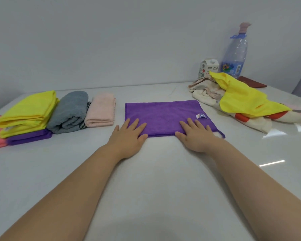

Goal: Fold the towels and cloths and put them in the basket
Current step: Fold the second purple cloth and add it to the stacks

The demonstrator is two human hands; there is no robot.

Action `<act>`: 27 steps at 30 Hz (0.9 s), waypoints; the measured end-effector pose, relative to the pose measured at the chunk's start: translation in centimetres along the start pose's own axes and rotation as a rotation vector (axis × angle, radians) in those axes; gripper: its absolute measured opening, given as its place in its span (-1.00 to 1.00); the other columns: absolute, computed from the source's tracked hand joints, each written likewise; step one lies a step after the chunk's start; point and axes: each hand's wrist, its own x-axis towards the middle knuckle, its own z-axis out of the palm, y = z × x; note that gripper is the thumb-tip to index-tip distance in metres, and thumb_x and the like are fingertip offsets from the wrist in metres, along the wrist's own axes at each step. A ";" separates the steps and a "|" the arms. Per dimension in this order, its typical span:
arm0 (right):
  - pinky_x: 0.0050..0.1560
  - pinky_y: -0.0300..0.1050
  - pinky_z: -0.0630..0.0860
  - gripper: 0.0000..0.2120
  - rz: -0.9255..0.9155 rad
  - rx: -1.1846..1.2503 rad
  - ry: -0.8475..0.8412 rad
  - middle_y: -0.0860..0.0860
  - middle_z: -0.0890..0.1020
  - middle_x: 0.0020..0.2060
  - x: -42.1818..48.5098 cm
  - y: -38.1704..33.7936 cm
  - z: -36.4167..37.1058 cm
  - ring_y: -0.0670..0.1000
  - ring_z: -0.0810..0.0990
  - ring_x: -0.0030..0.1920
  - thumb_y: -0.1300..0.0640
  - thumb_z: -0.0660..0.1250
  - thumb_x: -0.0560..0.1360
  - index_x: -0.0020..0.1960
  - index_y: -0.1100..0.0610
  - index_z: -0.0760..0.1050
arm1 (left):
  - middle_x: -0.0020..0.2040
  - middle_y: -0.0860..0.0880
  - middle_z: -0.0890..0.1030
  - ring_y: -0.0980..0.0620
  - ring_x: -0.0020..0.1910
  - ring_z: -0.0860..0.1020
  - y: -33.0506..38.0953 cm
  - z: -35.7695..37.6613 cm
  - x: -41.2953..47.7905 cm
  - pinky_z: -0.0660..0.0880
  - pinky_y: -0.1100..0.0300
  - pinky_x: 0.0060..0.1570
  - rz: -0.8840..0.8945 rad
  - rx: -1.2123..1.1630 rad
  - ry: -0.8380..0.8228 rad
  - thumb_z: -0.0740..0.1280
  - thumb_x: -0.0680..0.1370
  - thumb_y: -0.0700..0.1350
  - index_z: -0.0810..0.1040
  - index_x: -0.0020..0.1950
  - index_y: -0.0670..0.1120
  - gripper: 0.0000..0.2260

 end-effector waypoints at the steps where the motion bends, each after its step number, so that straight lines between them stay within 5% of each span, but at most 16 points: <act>1: 0.47 0.19 -0.11 -0.39 0.015 -0.022 -0.045 0.00 -0.13 0.55 -0.1 0.3 0.0 0.10 -0.13 0.54 -0.26 -0.15 0.59 0.56 -0.04 -0.15 | 0.57 0.06 -0.14 0.01 0.54 -0.18 0.0 -0.1 -0.1 -0.13 -0.09 0.48 -0.018 0.002 -0.030 -0.15 0.63 0.20 -0.11 0.55 0.15 -0.50; 5: 0.48 0.20 -0.10 -0.33 0.107 -0.027 -0.058 0.03 -0.13 0.55 -0.2 1.4 -0.5 0.10 -0.10 0.54 -0.31 -0.18 0.57 0.56 0.01 -0.13 | 0.57 0.07 -0.14 0.06 0.54 -0.17 -0.3 -0.6 -0.7 -0.12 -0.10 0.48 -0.066 -0.013 -0.055 -0.16 0.62 0.21 -0.11 0.56 0.09 -0.47; 7: 0.45 0.21 -0.01 -0.38 0.128 -0.066 -0.017 0.08 0.06 0.53 -0.2 1.1 -1.0 0.12 0.07 0.51 -0.25 -0.15 0.59 0.53 0.08 0.06 | 0.57 0.04 0.02 0.04 0.54 -0.04 -0.5 -0.6 -0.6 -0.03 -0.08 0.48 -0.068 -0.018 0.020 -0.13 0.63 0.18 0.04 0.56 0.03 -0.49; 9: 0.36 0.15 0.20 -0.55 0.095 -0.103 0.148 0.13 0.40 0.35 0.1 0.4 -1.6 0.15 0.36 0.34 -0.08 -0.10 0.63 0.33 0.14 0.33 | 0.45 0.00 0.33 -0.01 0.45 0.21 -0.6 -0.9 0.1 0.18 -0.02 0.42 -0.024 -0.014 0.200 -0.06 0.64 0.11 0.31 0.44 -0.02 -0.56; 11: 0.22 0.04 0.33 -0.65 0.067 -0.042 0.376 0.14 0.53 0.17 1.2 -0.8 -2.4 0.17 0.46 0.19 0.04 -0.04 0.63 0.18 0.19 0.42 | 0.41 -0.03 0.39 -0.04 0.42 0.25 -0.4 -1.8 1.5 0.22 0.05 0.38 0.006 -0.020 0.303 -0.01 0.65 0.04 0.35 0.42 -0.05 -0.61; 18: 0.29 0.10 0.26 -0.63 -0.050 -0.017 0.496 0.12 0.37 0.32 9.4 -3.4 -3.1 0.15 0.32 0.32 0.15 0.04 0.58 0.36 0.20 0.31 | 0.53 -0.07 0.18 -0.10 0.51 0.08 2.0 -4.6 9.4 0.14 0.00 0.43 0.003 -0.079 0.308 0.04 0.64 -0.13 0.19 0.51 -0.09 -0.58; 23: 0.46 0.21 -0.05 -0.51 -0.072 0.008 0.206 0.01 0.10 0.53 12.8 -2.3 -0.8 0.10 0.03 0.52 -0.07 -0.11 0.62 0.52 0.03 0.10 | 0.58 -0.01 -0.03 -0.09 0.54 -0.08 1.8 -1.6 12.2 -0.08 -0.09 0.48 -0.026 0.007 0.067 -0.10 0.65 0.12 -0.01 0.56 0.03 -0.51; 27: 0.45 0.24 -0.10 -0.45 -0.005 0.010 0.167 -0.01 0.01 0.55 13.2 -1.0 -0.7 0.08 -0.03 0.53 -0.15 -0.14 0.60 0.54 0.02 0.01 | 0.58 0.00 -0.07 -0.07 0.55 -0.10 0.3 -0.8 12.1 -0.12 -0.08 0.49 -0.104 -0.008 0.015 -0.14 0.61 0.23 -0.06 0.57 0.05 -0.44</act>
